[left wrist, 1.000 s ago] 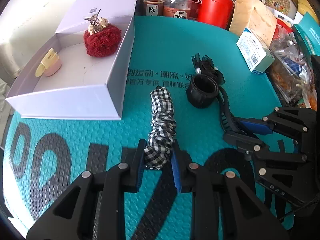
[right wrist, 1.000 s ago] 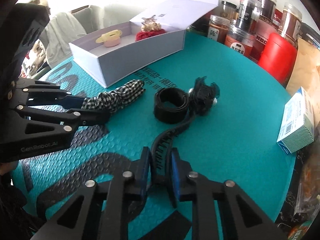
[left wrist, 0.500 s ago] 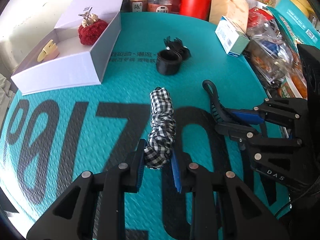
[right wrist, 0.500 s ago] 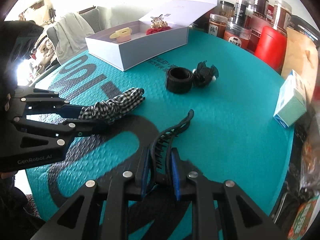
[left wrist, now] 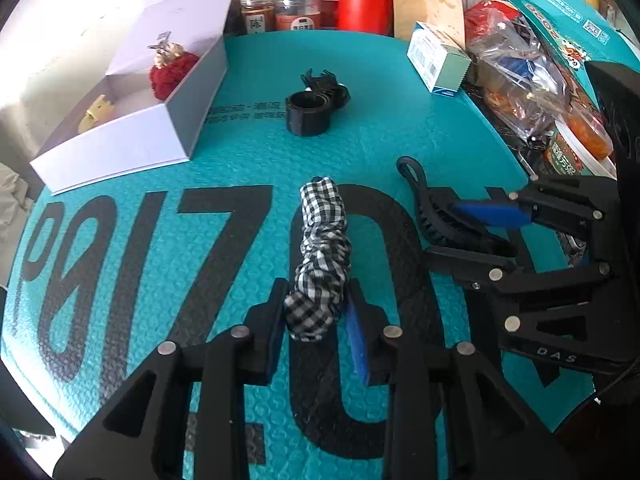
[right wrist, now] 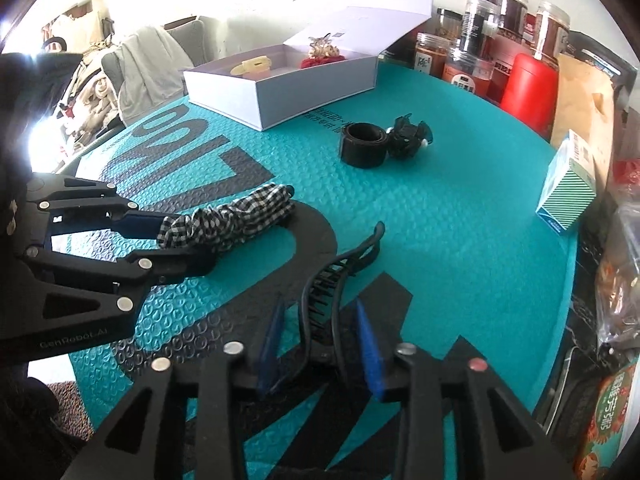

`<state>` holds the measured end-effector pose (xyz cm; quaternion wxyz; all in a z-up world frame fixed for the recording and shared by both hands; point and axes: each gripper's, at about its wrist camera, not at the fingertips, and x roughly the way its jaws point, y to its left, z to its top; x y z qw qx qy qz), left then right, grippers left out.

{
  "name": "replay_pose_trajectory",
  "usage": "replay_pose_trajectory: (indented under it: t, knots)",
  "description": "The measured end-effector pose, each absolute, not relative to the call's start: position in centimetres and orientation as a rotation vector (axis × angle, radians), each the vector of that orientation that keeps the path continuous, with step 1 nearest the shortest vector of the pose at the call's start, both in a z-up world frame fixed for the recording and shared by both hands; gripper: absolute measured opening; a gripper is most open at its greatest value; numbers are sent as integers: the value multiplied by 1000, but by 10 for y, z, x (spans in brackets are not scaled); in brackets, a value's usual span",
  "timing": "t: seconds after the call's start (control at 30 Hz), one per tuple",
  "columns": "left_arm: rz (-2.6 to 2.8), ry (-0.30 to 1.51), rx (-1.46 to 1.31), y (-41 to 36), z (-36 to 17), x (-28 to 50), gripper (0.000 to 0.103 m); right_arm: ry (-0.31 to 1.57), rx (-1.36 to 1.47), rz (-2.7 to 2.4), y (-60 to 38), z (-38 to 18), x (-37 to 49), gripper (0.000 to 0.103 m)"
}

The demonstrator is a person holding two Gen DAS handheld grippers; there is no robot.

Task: Organize objects
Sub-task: 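Carry the checked scrunchie and black claw clip with both tools into the box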

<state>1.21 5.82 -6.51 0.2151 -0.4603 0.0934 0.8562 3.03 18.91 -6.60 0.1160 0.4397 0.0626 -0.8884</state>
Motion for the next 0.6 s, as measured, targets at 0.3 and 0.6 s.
replay_pose_trajectory:
  t: [0.3, 0.6]
  knots:
    - [2388, 262, -1270, 69, -67, -5, 47, 142, 1287, -2623, 197, -68, 21, 55]
    - [2417, 252, -1311, 71, -70, -19, 58, 113, 1272, -2654, 201, -71, 17, 62]
